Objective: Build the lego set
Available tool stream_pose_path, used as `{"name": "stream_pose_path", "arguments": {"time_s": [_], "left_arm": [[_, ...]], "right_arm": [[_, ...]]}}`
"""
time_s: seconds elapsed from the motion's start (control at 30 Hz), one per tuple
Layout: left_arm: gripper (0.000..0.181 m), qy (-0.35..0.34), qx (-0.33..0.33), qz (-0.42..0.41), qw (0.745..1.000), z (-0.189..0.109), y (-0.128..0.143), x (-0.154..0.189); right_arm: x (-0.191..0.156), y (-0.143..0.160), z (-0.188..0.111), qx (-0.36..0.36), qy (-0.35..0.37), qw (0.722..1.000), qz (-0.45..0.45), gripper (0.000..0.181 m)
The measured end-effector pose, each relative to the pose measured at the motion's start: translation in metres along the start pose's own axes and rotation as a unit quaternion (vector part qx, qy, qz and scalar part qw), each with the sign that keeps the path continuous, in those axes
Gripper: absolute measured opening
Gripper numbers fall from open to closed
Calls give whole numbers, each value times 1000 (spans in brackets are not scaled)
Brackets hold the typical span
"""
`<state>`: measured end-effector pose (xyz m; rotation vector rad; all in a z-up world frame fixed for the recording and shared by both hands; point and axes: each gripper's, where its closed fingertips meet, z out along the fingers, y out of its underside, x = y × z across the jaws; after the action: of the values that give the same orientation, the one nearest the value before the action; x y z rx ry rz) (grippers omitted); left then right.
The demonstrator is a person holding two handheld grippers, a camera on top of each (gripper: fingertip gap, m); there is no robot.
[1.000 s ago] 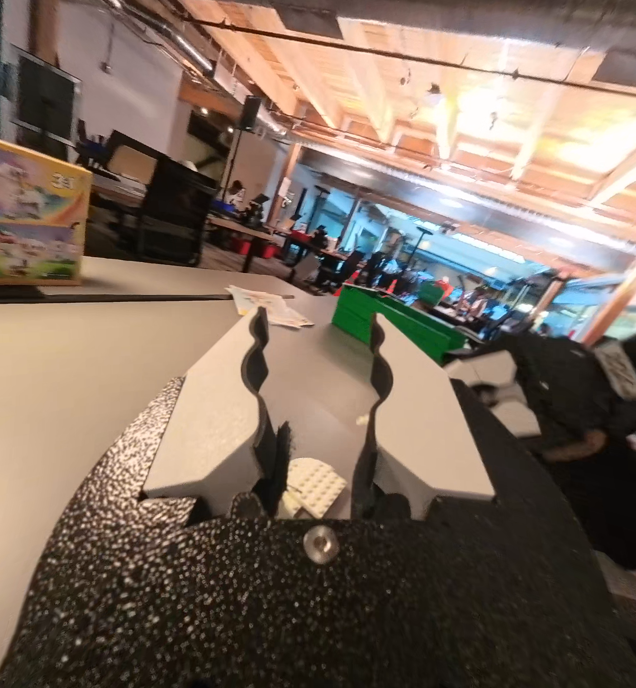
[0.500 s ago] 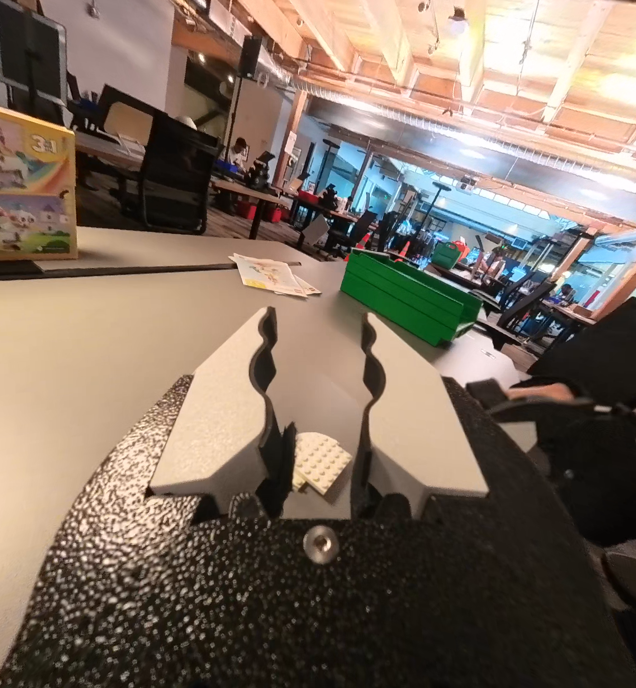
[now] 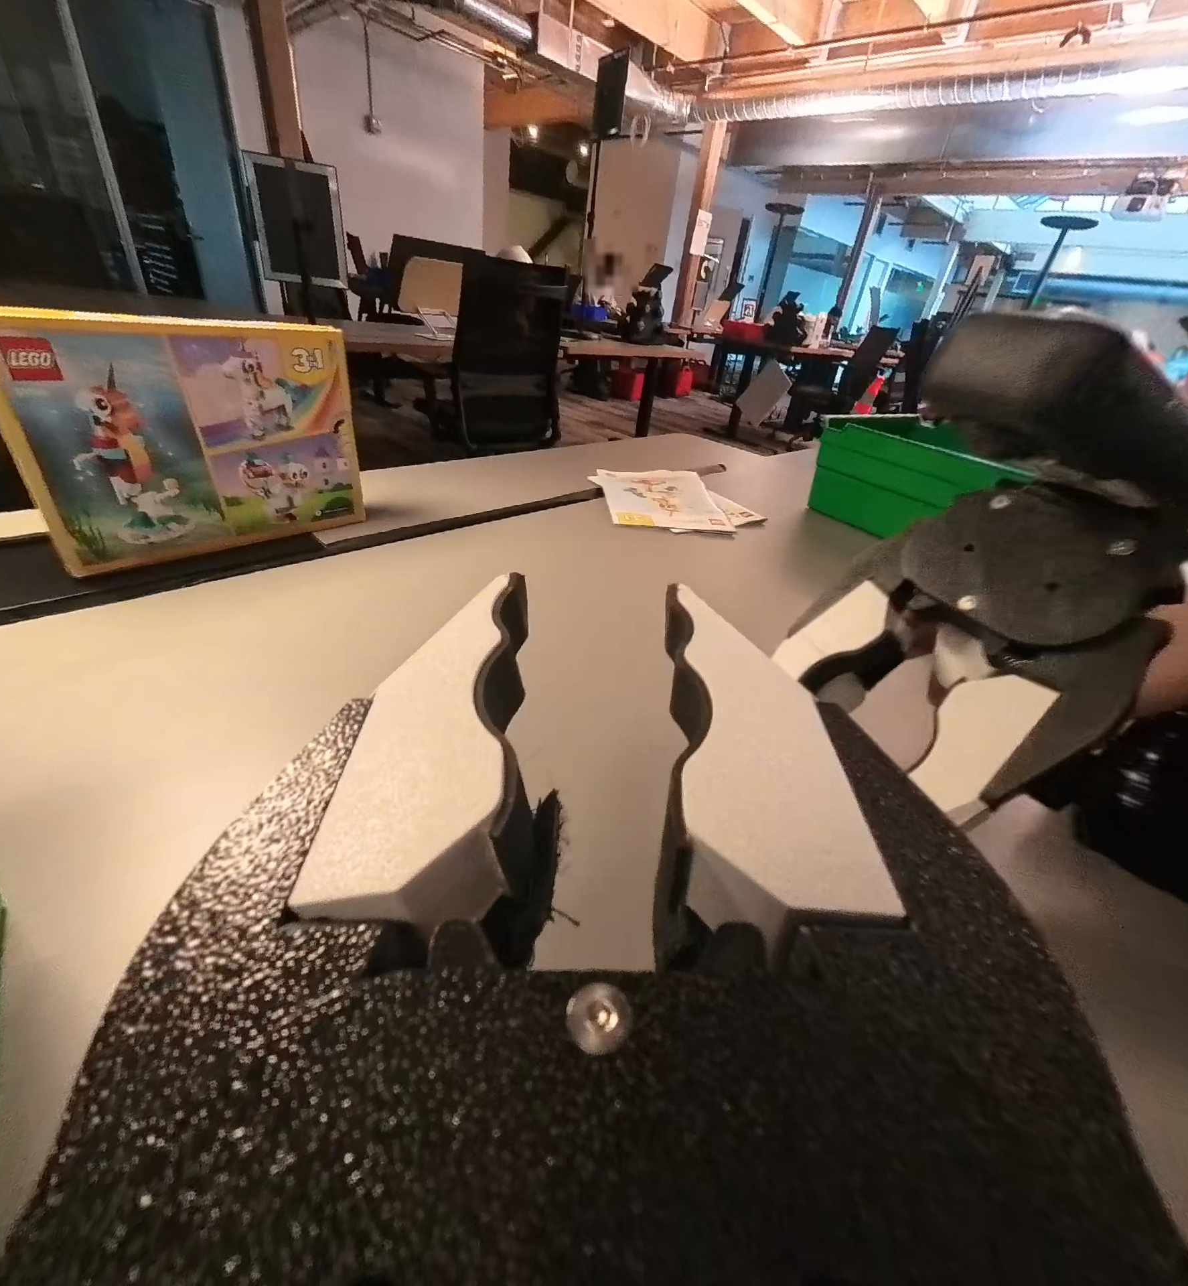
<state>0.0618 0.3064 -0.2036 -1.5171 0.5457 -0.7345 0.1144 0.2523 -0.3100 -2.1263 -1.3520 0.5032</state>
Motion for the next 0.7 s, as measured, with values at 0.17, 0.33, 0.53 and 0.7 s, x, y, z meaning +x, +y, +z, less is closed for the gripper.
{"name": "stream_pose_path", "arguments": {"time_s": [0.17,0.33,0.53,0.7], "left_arm": [[37,5,6,-34,999,-1,-3,-6],[37,11,7,-50,999,-1,-3,-6],[37,19,-1,-41,999,1,0,0],[36,18,-1,-40,999,1,0,-1]], "right_arm": [[0,7,12,-77,-43,995,-55,68],[2,9,11,-125,-72,982,-126,50],[-6,11,4,-130,-131,918,-351,49],[-6,-11,-1,-89,-96,962,-238,75]]}}
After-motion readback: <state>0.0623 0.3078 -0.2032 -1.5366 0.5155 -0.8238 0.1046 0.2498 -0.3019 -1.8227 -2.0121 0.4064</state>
